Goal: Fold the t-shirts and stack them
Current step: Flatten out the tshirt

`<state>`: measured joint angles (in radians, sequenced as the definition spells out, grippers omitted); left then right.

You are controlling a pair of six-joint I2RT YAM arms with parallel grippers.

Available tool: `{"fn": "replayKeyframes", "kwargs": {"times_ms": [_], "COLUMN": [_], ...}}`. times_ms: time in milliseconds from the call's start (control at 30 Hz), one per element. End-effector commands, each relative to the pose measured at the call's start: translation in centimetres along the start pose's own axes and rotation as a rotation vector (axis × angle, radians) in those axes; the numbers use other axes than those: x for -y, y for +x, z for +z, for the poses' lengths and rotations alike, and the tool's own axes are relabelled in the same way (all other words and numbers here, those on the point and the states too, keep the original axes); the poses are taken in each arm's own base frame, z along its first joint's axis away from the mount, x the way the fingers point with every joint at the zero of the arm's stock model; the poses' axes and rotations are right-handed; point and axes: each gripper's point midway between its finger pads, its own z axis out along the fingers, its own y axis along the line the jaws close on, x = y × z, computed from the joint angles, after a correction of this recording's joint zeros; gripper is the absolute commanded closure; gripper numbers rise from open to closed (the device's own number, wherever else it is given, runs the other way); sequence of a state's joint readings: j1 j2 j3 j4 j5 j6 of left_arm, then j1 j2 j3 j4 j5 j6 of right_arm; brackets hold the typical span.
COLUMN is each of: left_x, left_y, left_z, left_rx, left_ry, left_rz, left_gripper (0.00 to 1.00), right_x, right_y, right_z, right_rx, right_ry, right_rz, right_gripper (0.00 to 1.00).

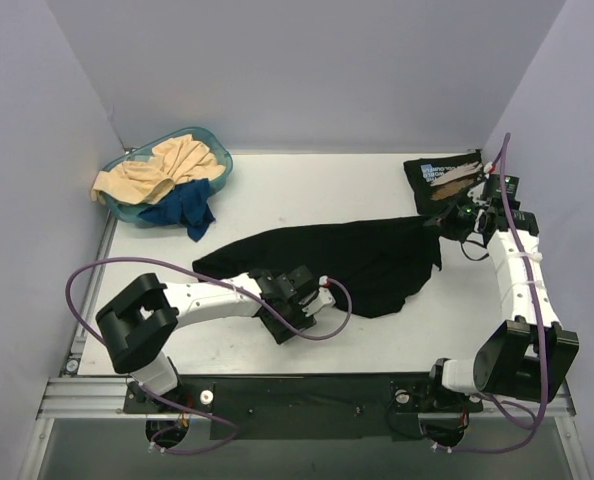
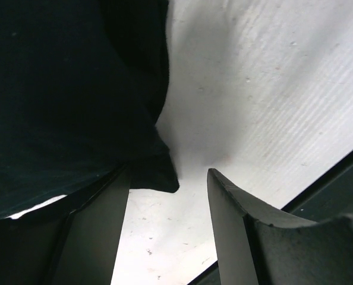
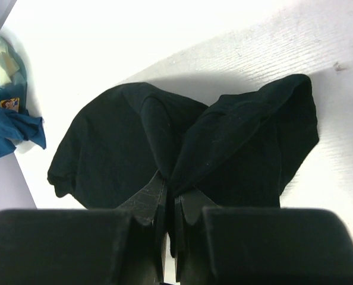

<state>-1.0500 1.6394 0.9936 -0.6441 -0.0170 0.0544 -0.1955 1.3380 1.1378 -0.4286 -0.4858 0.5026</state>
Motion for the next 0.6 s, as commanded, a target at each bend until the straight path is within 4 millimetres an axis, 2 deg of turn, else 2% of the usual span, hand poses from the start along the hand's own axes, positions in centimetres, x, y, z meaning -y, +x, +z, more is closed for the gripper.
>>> {"fn": "replayKeyframes", "kwargs": {"times_ms": [0,100,133,233,300,333,367,400,500,533,567], "left_x": [-2.5,-3.2,-3.2,-3.0,-3.5,-3.7,-4.2,-4.6,-6.7,-7.5,-8.9], "left_y": [-0.7,-0.5,-0.5,-0.3,-0.2,0.0,0.1,0.3,0.7,0.9,0.3], "left_z": [-1.1,0.0,0.9,1.8,1.8,1.7,1.6,1.1,-1.1,-2.7,-4.0], "left_rx": [0.021,0.001,-0.016,-0.041,-0.049,-0.059,-0.063,-0.070,-0.064,-0.056,-0.027], "left_ry": [-0.075,-0.082,-0.078,-0.067,-0.089,-0.091,-0.105,-0.113,-0.132,-0.135,-0.147], "left_rz": [-0.083,-0.103,-0.096,-0.094,-0.102,-0.091,-0.090,-0.078,-0.096,-0.081,-0.104], "left_gripper": [0.36,0.38,0.44,0.53,0.64,0.79,0.86,0.98,1.00,1.00,1.00], "right_x": [-0.1,-0.2,-0.1,-0.3,-0.6,-0.6,-0.8,-0.7,-1.6,-2.1,-2.4], "right_y": [-0.3,-0.4,-0.4,-0.9,-1.3,-1.9,-2.2,-3.1,-4.8,-5.6,-5.9], "right_z": [-1.5,-1.3,-1.2,-1.2,-1.4,-1.8,-2.1,-2.7,-4.7,-5.6,-6.2], "right_rx": [0.034,0.032,0.030,0.046,0.050,0.067,0.072,0.097,0.161,0.192,0.206], "right_ry": [-0.011,-0.016,-0.016,-0.024,-0.036,-0.040,-0.053,-0.060,-0.088,-0.100,-0.106], "right_rz": [-0.019,-0.015,-0.014,-0.013,-0.011,-0.006,0.001,0.016,0.011,-0.002,-0.009], "right_gripper": [1.00,1.00,1.00,1.00,1.00,1.00,1.00,1.00,1.00,1.00,1.00]}}
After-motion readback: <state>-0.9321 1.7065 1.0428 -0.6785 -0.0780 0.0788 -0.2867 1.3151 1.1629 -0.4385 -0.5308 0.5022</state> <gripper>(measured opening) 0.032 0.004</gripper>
